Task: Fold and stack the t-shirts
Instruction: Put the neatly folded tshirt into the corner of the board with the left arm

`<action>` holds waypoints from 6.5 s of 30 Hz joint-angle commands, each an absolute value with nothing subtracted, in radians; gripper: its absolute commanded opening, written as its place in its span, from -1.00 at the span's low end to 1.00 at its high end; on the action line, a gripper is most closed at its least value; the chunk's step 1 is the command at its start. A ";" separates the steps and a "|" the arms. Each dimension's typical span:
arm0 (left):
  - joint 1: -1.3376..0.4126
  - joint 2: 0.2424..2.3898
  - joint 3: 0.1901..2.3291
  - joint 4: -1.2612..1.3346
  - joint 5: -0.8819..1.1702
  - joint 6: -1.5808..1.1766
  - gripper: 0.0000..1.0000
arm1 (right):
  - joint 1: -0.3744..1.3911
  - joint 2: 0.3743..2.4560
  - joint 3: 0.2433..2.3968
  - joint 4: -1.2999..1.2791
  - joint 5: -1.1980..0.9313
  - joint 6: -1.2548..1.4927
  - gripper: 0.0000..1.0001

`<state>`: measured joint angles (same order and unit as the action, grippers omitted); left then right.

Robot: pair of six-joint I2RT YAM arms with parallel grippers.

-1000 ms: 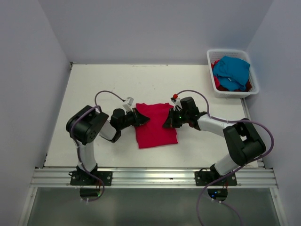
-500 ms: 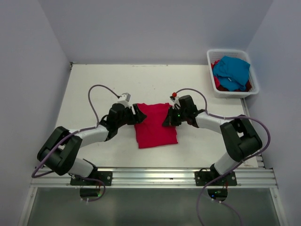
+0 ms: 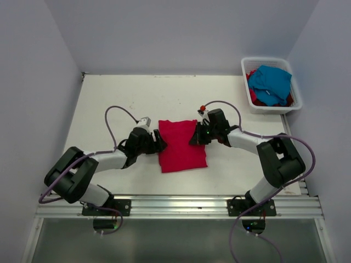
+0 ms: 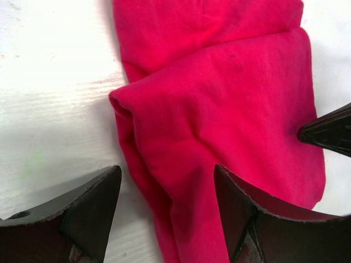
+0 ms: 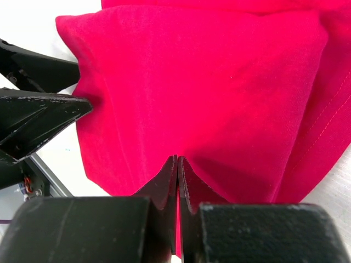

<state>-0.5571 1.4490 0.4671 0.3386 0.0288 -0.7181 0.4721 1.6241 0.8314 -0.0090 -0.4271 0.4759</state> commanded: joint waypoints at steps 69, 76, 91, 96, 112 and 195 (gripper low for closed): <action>0.182 1.893 0.769 0.620 0.104 -1.146 -1.00 | 0.471 1.374 0.839 -0.195 -0.359 0.410 -1.00; 0.187 1.680 0.583 0.675 -0.138 -1.255 -1.00 | 0.469 1.384 0.839 -0.198 -0.368 0.405 -1.00; 0.239 1.765 0.845 0.574 -0.310 -1.417 -1.00 | 0.469 1.359 0.896 -0.305 -0.365 0.397 -1.00; 0.296 1.828 0.899 0.546 -0.331 -1.427 -1.00 | 0.471 1.364 0.926 -0.356 -0.354 0.381 -1.00; 0.370 2.071 1.071 0.540 -0.256 -1.531 -1.00 | 0.469 1.428 1.023 -0.465 -0.334 0.362 -1.00; 0.150 2.209 1.384 0.232 0.051 -1.092 -1.00 | 0.499 1.390 0.844 -0.284 -0.344 0.434 -1.00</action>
